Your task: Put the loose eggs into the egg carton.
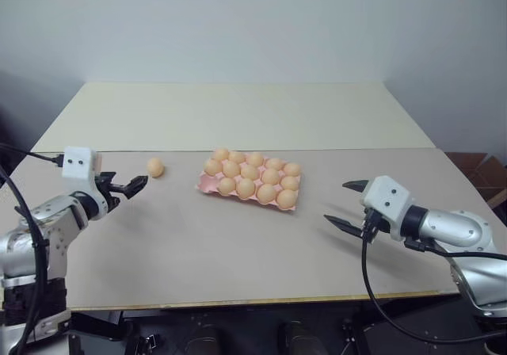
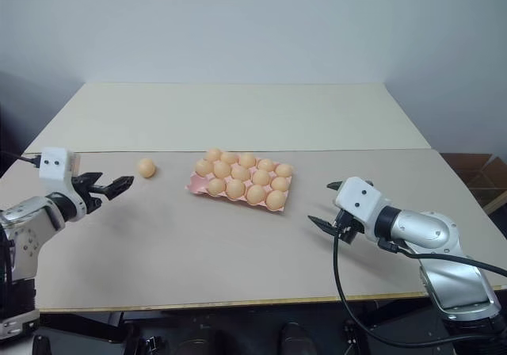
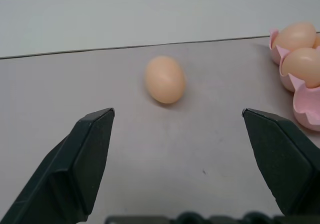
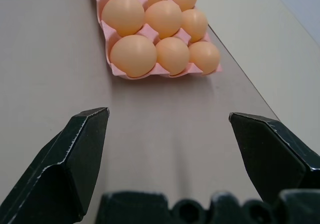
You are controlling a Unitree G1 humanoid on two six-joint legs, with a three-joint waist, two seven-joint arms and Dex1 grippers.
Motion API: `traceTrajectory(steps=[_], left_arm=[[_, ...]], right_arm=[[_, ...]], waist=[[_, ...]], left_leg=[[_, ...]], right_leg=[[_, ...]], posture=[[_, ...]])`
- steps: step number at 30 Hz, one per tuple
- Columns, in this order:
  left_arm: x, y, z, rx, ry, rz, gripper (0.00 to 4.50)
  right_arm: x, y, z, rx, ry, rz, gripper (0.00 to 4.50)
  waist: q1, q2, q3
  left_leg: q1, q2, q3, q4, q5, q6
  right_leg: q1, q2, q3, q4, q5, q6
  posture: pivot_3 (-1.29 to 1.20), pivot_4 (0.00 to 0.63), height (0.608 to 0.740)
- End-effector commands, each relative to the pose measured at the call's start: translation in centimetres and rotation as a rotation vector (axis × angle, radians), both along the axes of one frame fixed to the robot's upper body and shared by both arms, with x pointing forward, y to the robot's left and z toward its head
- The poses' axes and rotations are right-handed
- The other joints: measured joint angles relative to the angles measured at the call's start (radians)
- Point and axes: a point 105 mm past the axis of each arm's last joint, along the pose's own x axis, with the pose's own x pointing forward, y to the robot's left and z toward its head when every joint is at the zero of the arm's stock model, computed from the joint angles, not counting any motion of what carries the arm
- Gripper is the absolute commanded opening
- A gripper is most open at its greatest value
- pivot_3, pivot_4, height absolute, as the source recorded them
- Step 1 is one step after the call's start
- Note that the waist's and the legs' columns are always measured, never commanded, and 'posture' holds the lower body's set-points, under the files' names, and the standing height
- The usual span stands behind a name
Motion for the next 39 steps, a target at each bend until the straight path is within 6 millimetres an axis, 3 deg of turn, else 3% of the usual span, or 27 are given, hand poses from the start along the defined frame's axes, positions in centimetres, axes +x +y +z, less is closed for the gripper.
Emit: traceTrajectory(steps=[1, 7, 17, 22, 27, 36, 39], left_arm=[[1.4, 0.5, 1.4, 0.022, -0.070, 0.054, 4.47], [4.6, -1.5, 0.9, -0.007, -0.095, 0.008, 4.47], [8.5, -2.1, -0.7, -0.046, -0.079, 0.071, 4.47], [9.2, -2.1, -2.9, -0.069, 0.003, 0.094, 4.47], [9.6, -2.1, -3.8, -0.069, 0.015, 0.108, 4.47], [10.3, -3.0, -3.6, -0.057, -0.021, 0.077, 4.47], [10.3, -3.4, -3.6, -0.027, -0.035, 0.044, 3.82]], right_arm=[[-0.2, 0.0, 1.3, -0.014, -0.060, 0.006, 4.50], [0.0, 0.2, 2.0, 0.008, -0.081, 0.002, 4.50], [-0.3, -0.3, 2.2, 0.007, -0.084, -0.020, 4.50], [-0.4, -0.6, 2.2, -0.007, -0.085, -0.031, 4.50], [-0.4, -0.9, 2.1, -0.012, -0.086, -0.044, 4.50], [-0.3, -0.9, 2.0, -0.018, -0.086, -0.047, 4.50], [-0.3, -1.0, 2.0, -0.018, -0.087, -0.050, 4.50]], waist=[[0.001, 0.000, 0.000], [0.009, 0.000, 0.000], [0.010, -0.001, 0.000], [0.010, -0.001, 0.000], [0.011, -0.001, 0.000], [0.012, -0.001, 0.000], [0.011, -0.001, 0.000]], left_leg=[[0.000, 0.000, 0.000, 0.000, 0.000, 0.000], [0.001, 0.000, 0.000, 0.000, 0.000, 0.000], [-0.001, 0.000, 0.000, -0.001, 0.000, 0.000], [-0.001, 0.000, 0.000, 0.000, 0.000, 0.000], [-0.001, 0.000, 0.000, -0.001, 0.000, 0.000], [-0.001, 0.000, -0.001, 0.000, 0.000, 0.000], [-0.001, 0.000, -0.001, 0.000, 0.000, 0.000]], right_leg=[[0.000, 0.000, 0.000, 0.000, 0.000, 0.000], [0.002, 0.000, 0.000, -0.001, 0.000, 0.000], [0.001, 0.000, -0.001, -0.003, 0.003, 0.005], [0.002, 0.000, -0.002, -0.003, 0.003, 0.005], [0.001, 0.000, -0.002, -0.003, 0.003, 0.005], [0.001, 0.000, -0.002, -0.003, 0.003, 0.005], [0.001, 0.000, -0.002, -0.003, 0.003, 0.005]], posture=[[0.00, 0.150, 0.740], [0.00, 0.150, 0.740], [0.00, 0.150, 0.740], [0.00, 0.150, 0.740], [0.00, 0.150, 0.740], [0.00, 0.150, 0.740], [0.00, 0.150, 0.740]])
